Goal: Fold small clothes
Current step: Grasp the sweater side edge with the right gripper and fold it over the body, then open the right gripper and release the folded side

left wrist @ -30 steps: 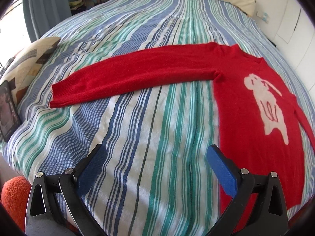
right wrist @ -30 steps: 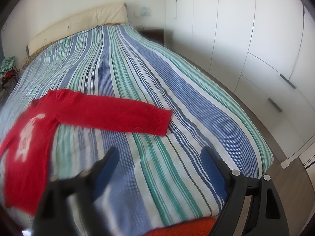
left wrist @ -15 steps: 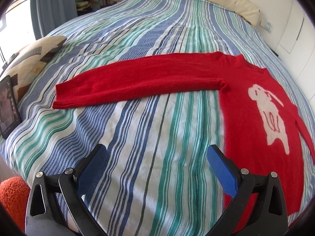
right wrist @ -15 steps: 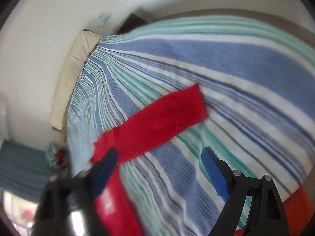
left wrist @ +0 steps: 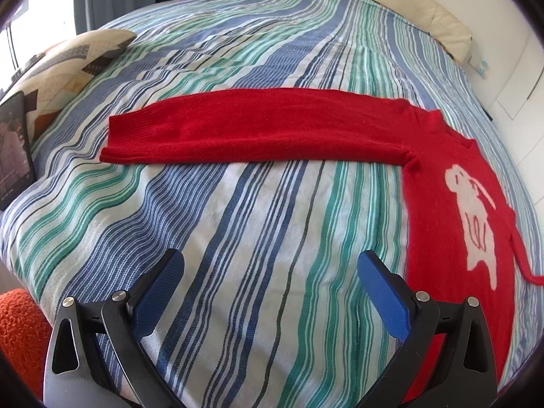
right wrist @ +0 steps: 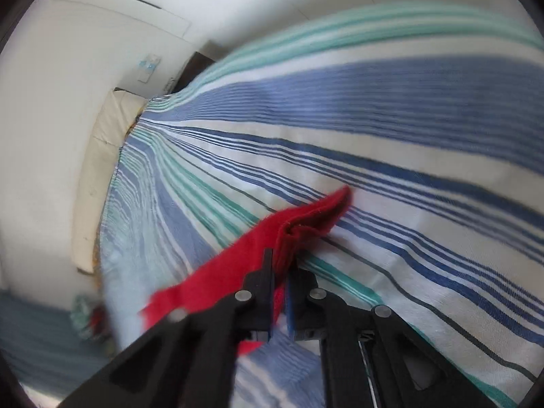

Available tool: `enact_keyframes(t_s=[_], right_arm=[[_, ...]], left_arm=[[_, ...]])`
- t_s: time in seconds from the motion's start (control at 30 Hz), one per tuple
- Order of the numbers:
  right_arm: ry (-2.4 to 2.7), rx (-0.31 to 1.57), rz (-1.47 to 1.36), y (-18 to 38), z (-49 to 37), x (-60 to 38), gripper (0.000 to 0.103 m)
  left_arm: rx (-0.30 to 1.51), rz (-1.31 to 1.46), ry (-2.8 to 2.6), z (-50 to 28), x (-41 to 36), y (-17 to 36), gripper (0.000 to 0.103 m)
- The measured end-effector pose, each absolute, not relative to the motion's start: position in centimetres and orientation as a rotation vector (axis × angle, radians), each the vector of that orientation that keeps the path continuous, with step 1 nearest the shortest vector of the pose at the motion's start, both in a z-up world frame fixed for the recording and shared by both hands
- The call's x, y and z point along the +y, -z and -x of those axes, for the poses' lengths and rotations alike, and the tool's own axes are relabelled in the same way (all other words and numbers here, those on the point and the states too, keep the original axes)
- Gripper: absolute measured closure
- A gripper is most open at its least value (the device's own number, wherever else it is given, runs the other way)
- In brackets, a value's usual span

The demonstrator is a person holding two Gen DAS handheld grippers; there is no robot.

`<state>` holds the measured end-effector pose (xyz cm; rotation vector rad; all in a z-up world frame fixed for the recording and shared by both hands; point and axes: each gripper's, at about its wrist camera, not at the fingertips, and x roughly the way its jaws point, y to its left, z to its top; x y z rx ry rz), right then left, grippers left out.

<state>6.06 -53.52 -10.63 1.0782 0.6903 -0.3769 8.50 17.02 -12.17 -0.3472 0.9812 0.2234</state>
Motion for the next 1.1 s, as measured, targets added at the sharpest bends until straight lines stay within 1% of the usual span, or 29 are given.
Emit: enact_keyframes(t_s=[0.1, 0.2, 0.3, 0.37, 0.4, 0.43, 0.47, 0.5, 0.63, 0.8, 0.93, 1.1], right_arm=[[0.225, 0.635, -0.842, 2.8, -10.0, -49.7, 0.095], [-0.016, 0.618, -0.642, -4.0, -14.4, -42.3, 0.095], [-0.253, 0.629, -0.477, -7.8, -18.5, -32.4, 0.096], [-0.375, 0.645, -0.391, -8.5, -20.4, -25.9, 0.095], [-0.418, 0.659, -0.356, -8.6, -21.3, -23.0, 0.089], [-0.464, 0.685, -0.33, -8.2, -22.2, -20.5, 0.078], [-0.5, 0.73, -0.314, -7.6, -23.1, -18.4, 0.041], [-0.513, 0.759, -0.311, -7.0, -23.6, -17.2, 0.023], [-0.513, 0.741, -0.367, -5.1, -22.6, -17.4, 0.023], [-0.354, 0.794, -0.347, -2.2, -19.5, -24.4, 0.023], [-0.177, 0.882, -0.253, 2.7, -16.6, -29.6, 0.023], [-0.003, 0.988, -0.227, 9.6, -11.8, -34.9, 0.023]], left_arm=[[0.987, 0.331, -0.209, -9.0, 16.4, 12.3, 0.001], [0.989, 0.299, -0.197, -9.3, 15.7, 12.3, 0.001], [0.99, 0.267, -0.198, -9.2, 15.3, 12.2, 0.001], [0.994, 0.263, -0.204, -9.0, 15.5, 12.3, 0.001], [0.998, 0.269, -0.208, -8.9, 15.7, 12.3, 0.001], [1.0, 0.281, -0.213, -8.8, 16.0, 12.3, 0.001], [1.001, 0.297, -0.217, -8.7, 16.4, 12.4, 0.001], [1.001, 0.315, -0.22, -8.6, 16.7, 12.3, 0.001], [0.995, 0.381, -0.221, -8.4, 17.7, 12.4, 0.001], [1.006, 0.373, -0.212, -9.0, 17.2, 12.7, 0.001], [1.005, 0.314, -0.204, -9.1, 16.2, 12.6, 0.001], [0.997, 0.256, -0.199, -9.2, 15.1, 12.7, 0.001]])
